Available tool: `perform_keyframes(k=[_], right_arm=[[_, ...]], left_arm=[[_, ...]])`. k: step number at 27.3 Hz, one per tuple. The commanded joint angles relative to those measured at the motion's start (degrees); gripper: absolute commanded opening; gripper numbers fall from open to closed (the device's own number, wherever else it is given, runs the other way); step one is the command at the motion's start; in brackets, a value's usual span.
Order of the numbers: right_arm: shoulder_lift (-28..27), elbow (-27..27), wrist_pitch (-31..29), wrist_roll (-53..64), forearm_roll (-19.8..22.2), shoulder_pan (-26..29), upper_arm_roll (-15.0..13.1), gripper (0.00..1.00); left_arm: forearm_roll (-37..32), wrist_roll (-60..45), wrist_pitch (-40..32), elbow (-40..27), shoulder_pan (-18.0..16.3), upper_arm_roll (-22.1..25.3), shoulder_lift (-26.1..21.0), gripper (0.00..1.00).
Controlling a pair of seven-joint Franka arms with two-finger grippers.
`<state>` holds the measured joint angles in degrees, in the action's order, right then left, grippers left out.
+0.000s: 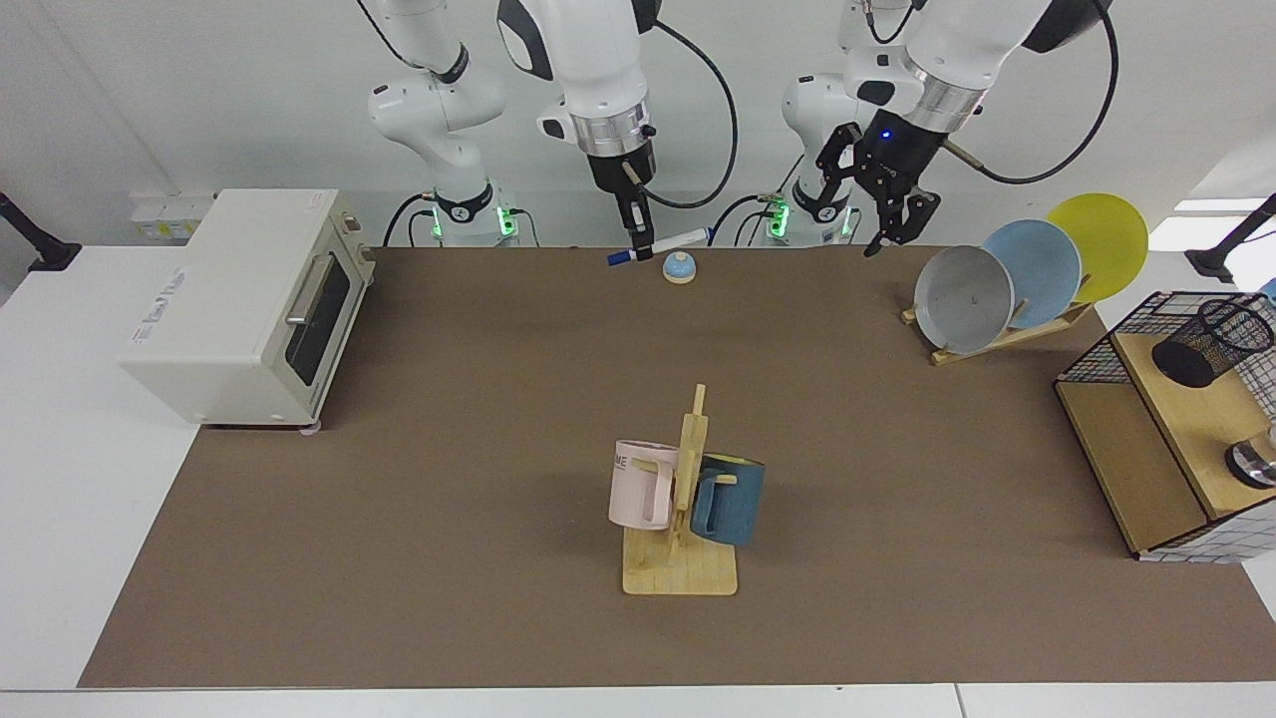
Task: Put markers into pen holder
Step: 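Bring the marker to center while the left gripper reaches toward it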
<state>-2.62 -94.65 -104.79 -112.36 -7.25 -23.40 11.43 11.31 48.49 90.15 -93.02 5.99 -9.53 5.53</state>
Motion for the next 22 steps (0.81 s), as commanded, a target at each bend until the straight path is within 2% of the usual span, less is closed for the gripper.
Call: perform_keyframes(k=[1,6,15,22], right_arm=[[-0.8,-0.3,-2.0,-2.3,2.0,-1.9,-0.3,0.00],[-1.2,0.1,-2.5,-2.0,2.1,-2.5,-0.4,0.00],[-1.4,0.8,-2.5,-1.7,2.0,-2.6,-0.3,0.00],[-1.9,1.9,-2.5,-1.7,2.0,-3.0,-0.3,0.00]], left_arm=[[0.9,4.6,4.0,-5.5,3.8,-0.5,4.0,0.98],[1.3,4.7,9.2,-8.1,8.9,-0.5,3.5,0.97],[4.3,4.9,13.0,-10.2,9.4,-0.5,3.2,0.95],[4.7,4.1,17.3,-11.5,13.4,-0.5,1.1,0.95]])
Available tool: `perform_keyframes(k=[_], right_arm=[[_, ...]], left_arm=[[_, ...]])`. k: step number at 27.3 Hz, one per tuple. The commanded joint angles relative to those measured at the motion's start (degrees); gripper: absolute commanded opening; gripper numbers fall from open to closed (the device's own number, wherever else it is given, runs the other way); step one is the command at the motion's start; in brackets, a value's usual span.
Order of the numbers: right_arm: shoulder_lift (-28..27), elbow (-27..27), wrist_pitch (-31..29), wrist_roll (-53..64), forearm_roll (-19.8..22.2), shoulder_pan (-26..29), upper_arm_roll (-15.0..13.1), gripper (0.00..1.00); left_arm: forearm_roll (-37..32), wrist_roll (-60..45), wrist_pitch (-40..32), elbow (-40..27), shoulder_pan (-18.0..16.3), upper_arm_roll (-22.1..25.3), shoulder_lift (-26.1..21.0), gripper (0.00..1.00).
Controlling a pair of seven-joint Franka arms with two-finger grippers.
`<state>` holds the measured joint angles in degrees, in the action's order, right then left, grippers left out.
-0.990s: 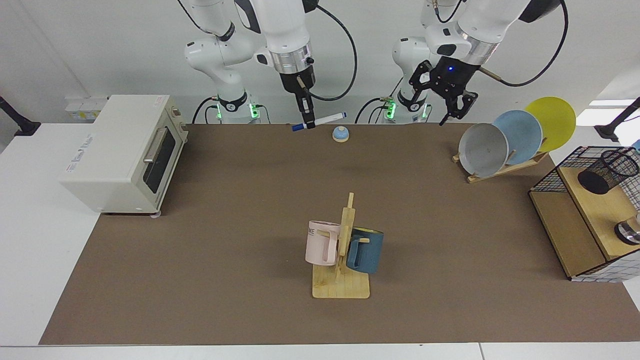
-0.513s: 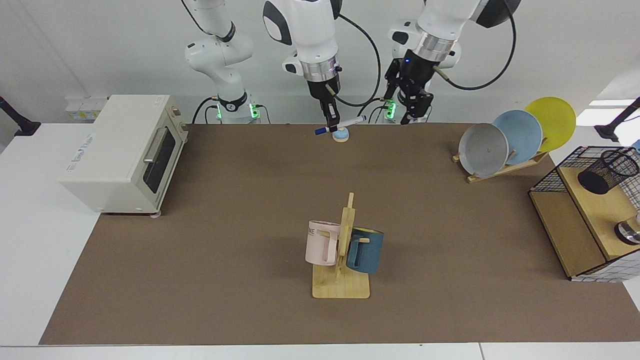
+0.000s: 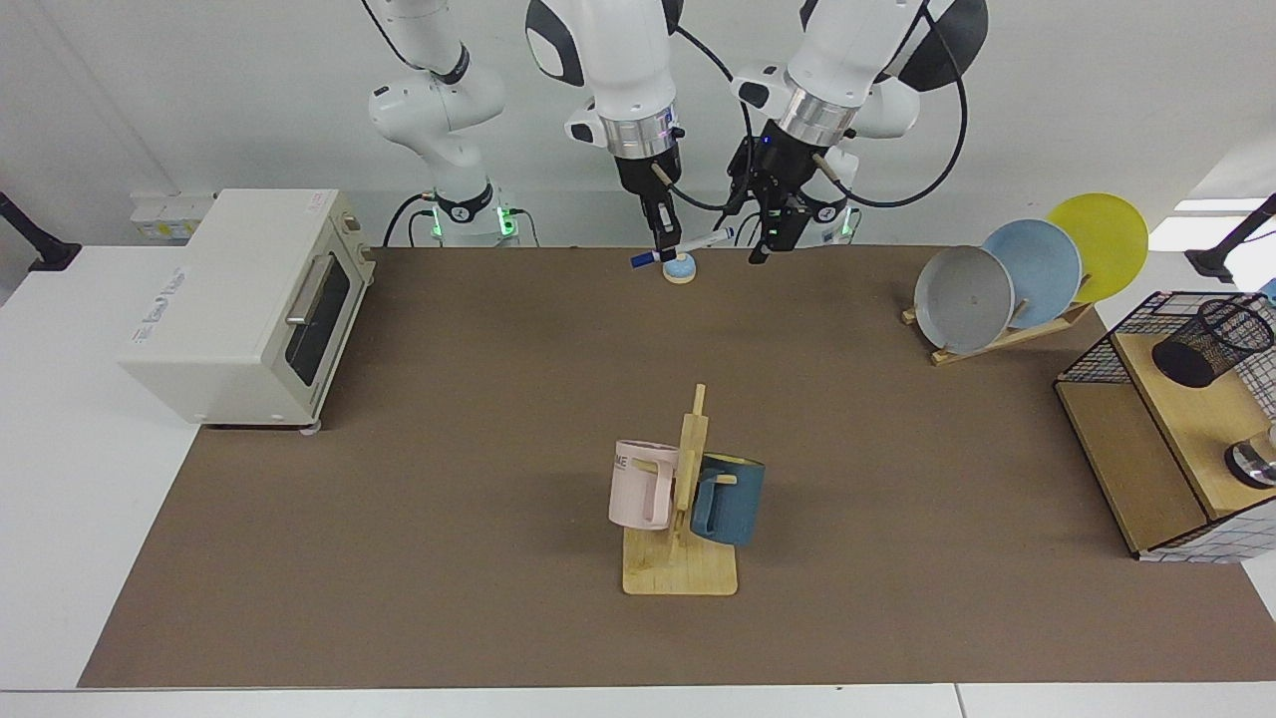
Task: Put markers into pen holder
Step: 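Bring the marker to center while the left gripper reaches toward it, then close the left gripper on the marker held by the right gripper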
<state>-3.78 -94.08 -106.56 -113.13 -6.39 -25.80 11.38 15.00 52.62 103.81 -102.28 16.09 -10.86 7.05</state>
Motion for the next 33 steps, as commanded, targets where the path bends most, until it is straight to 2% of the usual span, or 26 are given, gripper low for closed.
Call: perform_keyframes(k=[1,6,10,14,16,29,33], right_arm=[[-1.1,1.6,-0.8,-0.9,1.1,-0.5,-0.2,0.00],[-1.3,2.1,-0.8,-0.9,1.1,-0.5,-0.2,0.00],[-1.3,2.1,-0.8,-0.9,1.0,-0.5,-0.2,0.00],[-1.4,2.1,-0.8,-0.9,0.5,-0.5,-0.2,0.00],[-1.4,2.1,-0.8,-0.9,0.5,-0.5,-0.2,0.00],[-1.6,2.1,-1.2,-0.9,0.2,-0.4,-0.2,0.00],[-1.6,2.1,-2.7,-0.9,0.0,-0.3,-0.2,0.03]], left_arm=[[1.0,-0.2,4.2,-2.2,3.9,0.8,-0.6,0.95],[1.0,-0.2,5.6,-2.5,4.3,0.8,-1.0,0.92],[1.0,-0.2,6.6,-3.0,4.7,0.8,-0.9,0.85],[0.9,-0.2,6.7,-3.1,4.8,0.8,-0.9,0.69],[1.0,-0.2,6.7,-3.1,4.8,0.8,-0.9,0.65],[0.9,-0.3,6.6,-3.0,4.7,0.8,-0.9,0.00],[0.6,-0.3,6.4,-3.0,4.8,0.8,-0.9,0.00]])
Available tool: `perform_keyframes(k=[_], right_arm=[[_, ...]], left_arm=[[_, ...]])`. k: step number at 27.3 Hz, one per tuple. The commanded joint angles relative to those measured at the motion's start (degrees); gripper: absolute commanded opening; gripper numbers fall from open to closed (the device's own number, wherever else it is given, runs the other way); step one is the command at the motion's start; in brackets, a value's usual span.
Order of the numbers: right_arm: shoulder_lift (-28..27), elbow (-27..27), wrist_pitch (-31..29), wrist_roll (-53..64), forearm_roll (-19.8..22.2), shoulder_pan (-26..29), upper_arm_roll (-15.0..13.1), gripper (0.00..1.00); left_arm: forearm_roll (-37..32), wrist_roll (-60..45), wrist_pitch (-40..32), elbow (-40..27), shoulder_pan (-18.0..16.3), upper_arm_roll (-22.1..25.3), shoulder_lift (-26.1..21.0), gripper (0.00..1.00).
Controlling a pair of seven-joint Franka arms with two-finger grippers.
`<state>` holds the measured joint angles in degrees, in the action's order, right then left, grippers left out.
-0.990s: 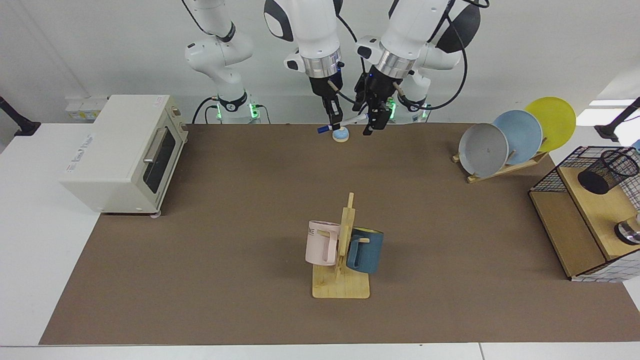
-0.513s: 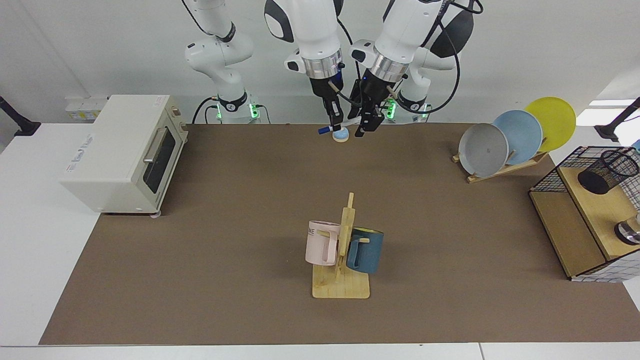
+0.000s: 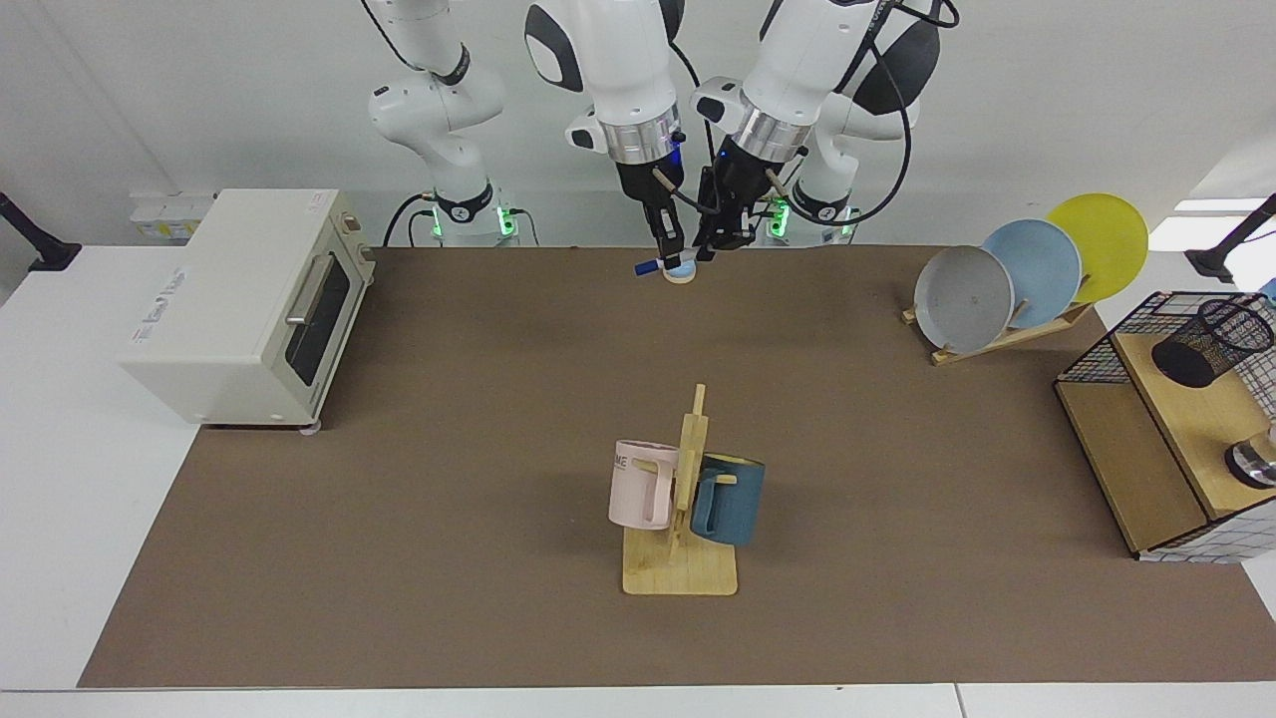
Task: Put markers into pen holder
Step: 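Close the left gripper on the marker held by the right gripper, then carry the marker with the left gripper while the right gripper retracts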
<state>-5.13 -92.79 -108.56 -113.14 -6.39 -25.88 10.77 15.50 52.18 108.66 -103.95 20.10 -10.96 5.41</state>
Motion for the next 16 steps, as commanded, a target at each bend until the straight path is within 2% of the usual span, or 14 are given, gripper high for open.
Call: perform_keyframes(k=[1,3,5,6,7,9,16], right_arm=[[-0.2,0.8,-0.7,-0.9,0.1,0.0,0.4,0.05],[-0.2,0.8,-0.8,-0.7,0.0,0.2,0.4,0.16],[-0.2,0.8,-0.9,-0.7,0.0,0.7,0.4,0.32],[-0.2,0.8,-1.0,-0.6,-0.1,0.7,0.3,0.49],[-0.2,0.8,-1.1,-0.5,0.1,1.0,0.2,0.70],[-0.1,0.8,-1.1,0.1,0.2,2.1,0.2,0.99],[1.3,0.8,1.3,10.9,0.9,6.2,0.0,1.00]], left_arm=[[0.1,0.1,1.6,-1.3,0.7,0.9,0.7,0.00],[0.1,0.0,1.6,-1.3,0.7,0.9,0.7,0.00],[0.0,0.0,1.6,-1.3,0.7,0.9,0.7,0.00],[0.0,-0.1,1.6,-1.3,0.7,0.9,0.7,0.00],[0.0,-0.3,1.6,-1.2,0.7,0.9,0.7,0.00],[0.0,-0.9,1.6,-1.1,0.6,0.9,0.7,0.00],[-0.2,-0.9,1.1,-0.7,0.1,1.4,0.9,0.00]])
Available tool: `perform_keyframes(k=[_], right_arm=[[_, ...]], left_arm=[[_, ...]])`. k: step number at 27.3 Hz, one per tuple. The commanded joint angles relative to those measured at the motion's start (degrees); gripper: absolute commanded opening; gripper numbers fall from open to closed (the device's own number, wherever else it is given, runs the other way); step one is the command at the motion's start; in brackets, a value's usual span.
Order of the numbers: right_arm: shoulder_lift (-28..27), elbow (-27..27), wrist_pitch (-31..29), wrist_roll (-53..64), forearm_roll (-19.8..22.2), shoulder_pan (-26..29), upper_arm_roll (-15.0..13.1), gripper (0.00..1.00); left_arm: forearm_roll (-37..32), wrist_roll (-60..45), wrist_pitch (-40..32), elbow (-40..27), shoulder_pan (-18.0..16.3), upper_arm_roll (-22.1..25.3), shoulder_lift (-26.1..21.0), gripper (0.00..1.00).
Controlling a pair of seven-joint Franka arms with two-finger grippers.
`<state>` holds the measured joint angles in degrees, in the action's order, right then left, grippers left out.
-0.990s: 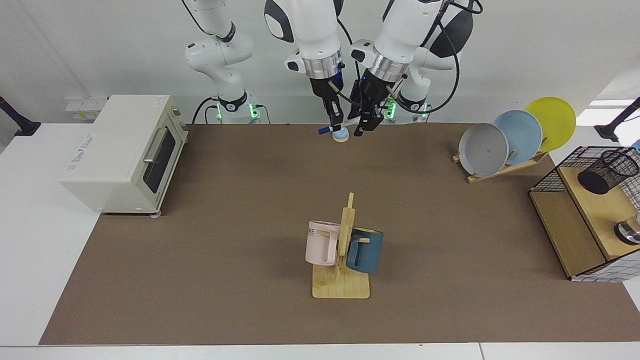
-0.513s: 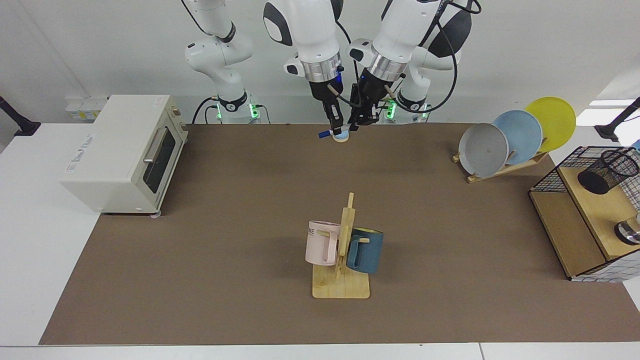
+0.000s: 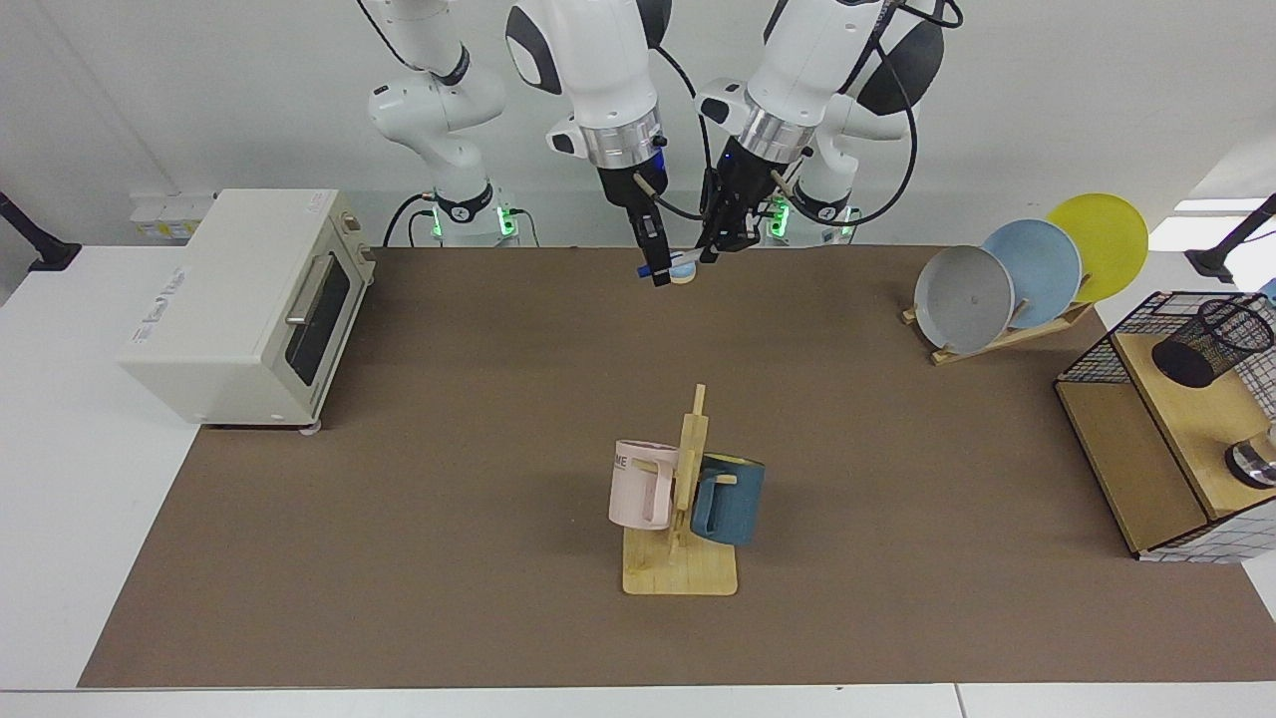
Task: Put markers into pen holder
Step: 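Carry the marker with the left gripper while the right gripper retracts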
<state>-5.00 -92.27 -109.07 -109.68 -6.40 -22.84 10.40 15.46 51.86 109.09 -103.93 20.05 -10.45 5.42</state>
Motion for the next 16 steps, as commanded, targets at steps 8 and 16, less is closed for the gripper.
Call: perform_keyframes(k=[8,16], right_arm=[[5.5,0.2,9.7,34.5,1.1,11.3,0.1,1.00],[7.9,0.2,15.1,58.2,3.3,17.3,-0.5,1.00]], left_arm=[[-0.7,-0.7,0.2,-0.5,-1.4,1.5,1.5,0.00],[-2.2,-0.9,-0.7,-0.4,-1.6,2.1,1.9,0.00]])
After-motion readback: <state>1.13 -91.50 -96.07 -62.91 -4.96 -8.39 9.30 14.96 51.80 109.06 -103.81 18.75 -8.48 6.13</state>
